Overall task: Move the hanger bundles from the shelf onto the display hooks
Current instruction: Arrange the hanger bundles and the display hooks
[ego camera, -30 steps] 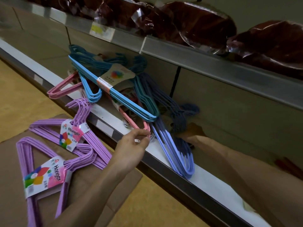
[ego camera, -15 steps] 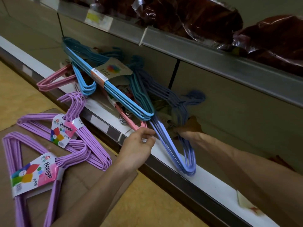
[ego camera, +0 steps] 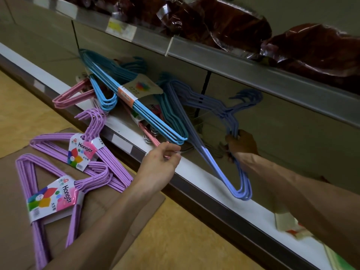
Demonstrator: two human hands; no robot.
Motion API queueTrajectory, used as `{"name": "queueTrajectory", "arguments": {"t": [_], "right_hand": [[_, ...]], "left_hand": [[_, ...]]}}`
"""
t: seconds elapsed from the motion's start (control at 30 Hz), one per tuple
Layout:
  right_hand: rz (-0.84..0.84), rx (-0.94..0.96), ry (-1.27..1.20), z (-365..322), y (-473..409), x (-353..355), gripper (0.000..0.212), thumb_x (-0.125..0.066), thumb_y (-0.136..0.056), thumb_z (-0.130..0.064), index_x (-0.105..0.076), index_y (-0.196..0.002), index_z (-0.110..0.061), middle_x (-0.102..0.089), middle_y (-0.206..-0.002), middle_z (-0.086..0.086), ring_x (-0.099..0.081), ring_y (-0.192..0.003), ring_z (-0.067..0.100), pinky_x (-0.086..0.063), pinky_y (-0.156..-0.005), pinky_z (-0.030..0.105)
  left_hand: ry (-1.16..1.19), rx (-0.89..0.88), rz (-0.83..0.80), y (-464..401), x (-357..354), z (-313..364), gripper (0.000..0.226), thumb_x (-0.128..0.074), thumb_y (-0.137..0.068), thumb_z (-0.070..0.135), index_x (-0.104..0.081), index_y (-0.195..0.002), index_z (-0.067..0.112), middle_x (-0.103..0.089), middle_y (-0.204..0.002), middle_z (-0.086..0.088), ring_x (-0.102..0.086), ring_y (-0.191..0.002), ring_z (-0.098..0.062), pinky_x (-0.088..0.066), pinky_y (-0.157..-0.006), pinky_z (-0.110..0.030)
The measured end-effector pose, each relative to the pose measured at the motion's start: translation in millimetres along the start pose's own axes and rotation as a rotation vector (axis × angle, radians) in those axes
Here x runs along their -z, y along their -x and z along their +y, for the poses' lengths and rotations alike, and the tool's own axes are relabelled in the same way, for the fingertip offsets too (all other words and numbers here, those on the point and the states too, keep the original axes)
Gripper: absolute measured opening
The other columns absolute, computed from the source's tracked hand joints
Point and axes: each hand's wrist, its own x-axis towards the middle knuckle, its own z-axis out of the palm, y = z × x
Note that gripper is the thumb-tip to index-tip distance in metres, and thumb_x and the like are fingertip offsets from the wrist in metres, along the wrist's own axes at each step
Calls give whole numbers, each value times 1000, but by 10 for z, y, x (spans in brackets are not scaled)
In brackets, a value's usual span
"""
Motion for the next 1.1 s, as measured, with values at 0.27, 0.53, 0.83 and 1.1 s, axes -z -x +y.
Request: {"name": "queueTrajectory", "arguments": {"t": [0.27,0.53,0.83,1.1], "right_hand": [[199,-25,-30,58,58,494,5,-51,-92,-12,-56,-94,-13,-64,-83,20,-60,-55,33,-50,-49,38],[34,-197,-388,16,460,543,13,-49,-99,-6,-48,-86,-6,-50,-68,15,-44,-48,24,-36,-46,29],[-93,-411,-590,-162,833,26,25,-46,-99,-5,-43,-75,-9,-46,-68,12,-41,-51,20,-33,-37,22],[-87,-436,-741,-361,1299,-473,28,-45,-100,-2,-41,-74,-11,-44,-68,13,-40,-48,21,-32,-46,28]], "left_hand": [[-13,-29,-43,109,-102,140,20,-52,-100,30,-58,-118,36,-59,-114,14,-61,-110,-12,-52,-98,-39],[-42,-29,9,230,160,195,26,-53,-100,32,-56,-125,31,-61,-116,9,-64,-101,-10,-54,-93,-37],[7,34,177,519,939,148,24,-55,-99,25,-59,-123,23,-65,-107,4,-68,-93,-14,-57,-86,-37],[-13,48,286,812,1490,114,24,-57,-98,23,-60,-121,22,-67,-109,-2,-71,-89,-17,-59,-83,-41]]}}
